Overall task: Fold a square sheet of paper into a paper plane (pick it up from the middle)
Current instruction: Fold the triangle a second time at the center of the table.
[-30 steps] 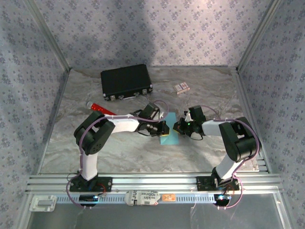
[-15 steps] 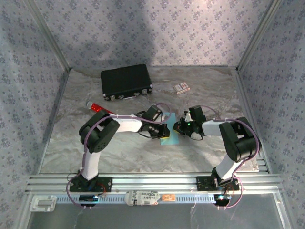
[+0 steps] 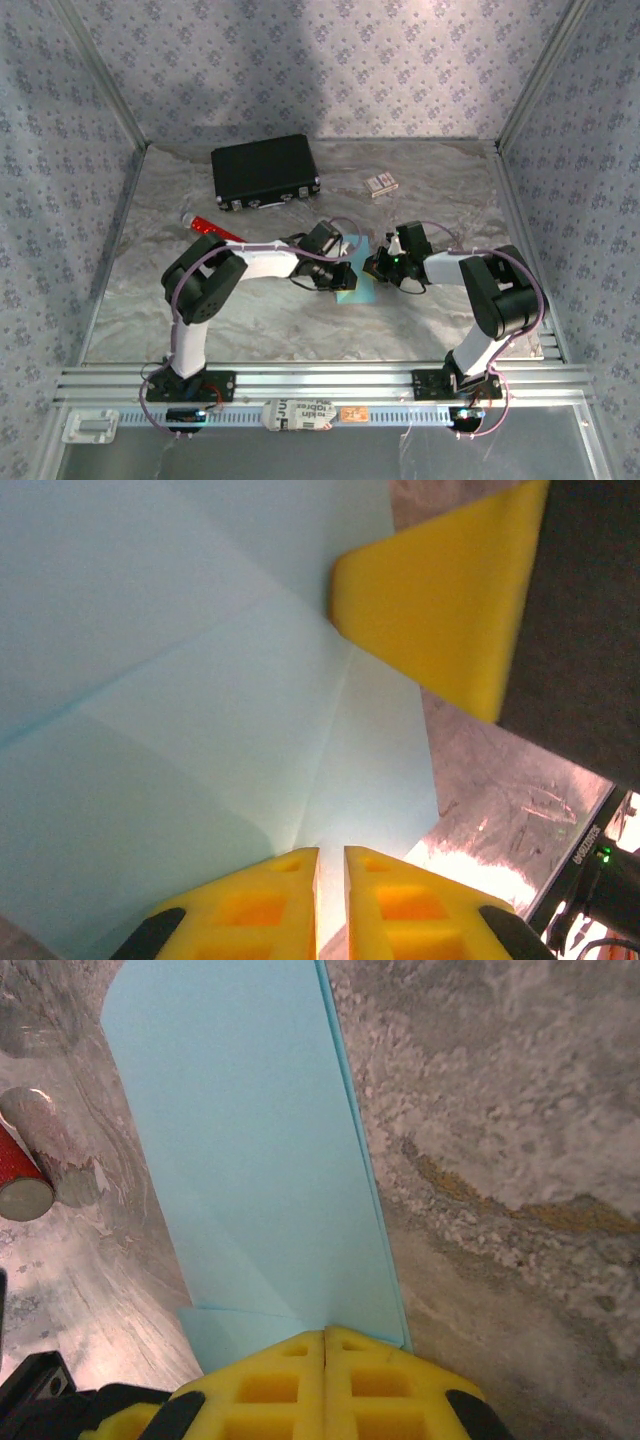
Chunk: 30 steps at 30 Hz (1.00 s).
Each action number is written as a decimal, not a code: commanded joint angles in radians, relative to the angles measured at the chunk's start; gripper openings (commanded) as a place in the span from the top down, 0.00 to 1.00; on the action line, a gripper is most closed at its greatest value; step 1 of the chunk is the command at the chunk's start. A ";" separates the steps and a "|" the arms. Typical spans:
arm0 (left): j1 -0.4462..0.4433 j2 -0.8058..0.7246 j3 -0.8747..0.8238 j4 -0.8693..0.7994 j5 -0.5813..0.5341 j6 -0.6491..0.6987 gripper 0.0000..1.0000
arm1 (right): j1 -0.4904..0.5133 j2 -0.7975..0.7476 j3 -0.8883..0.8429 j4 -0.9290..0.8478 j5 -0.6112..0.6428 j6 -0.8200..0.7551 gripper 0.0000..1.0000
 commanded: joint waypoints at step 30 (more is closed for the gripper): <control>0.035 -0.287 -0.335 0.172 0.045 -0.061 0.89 | 0.007 0.027 -0.012 -0.043 0.024 -0.020 0.98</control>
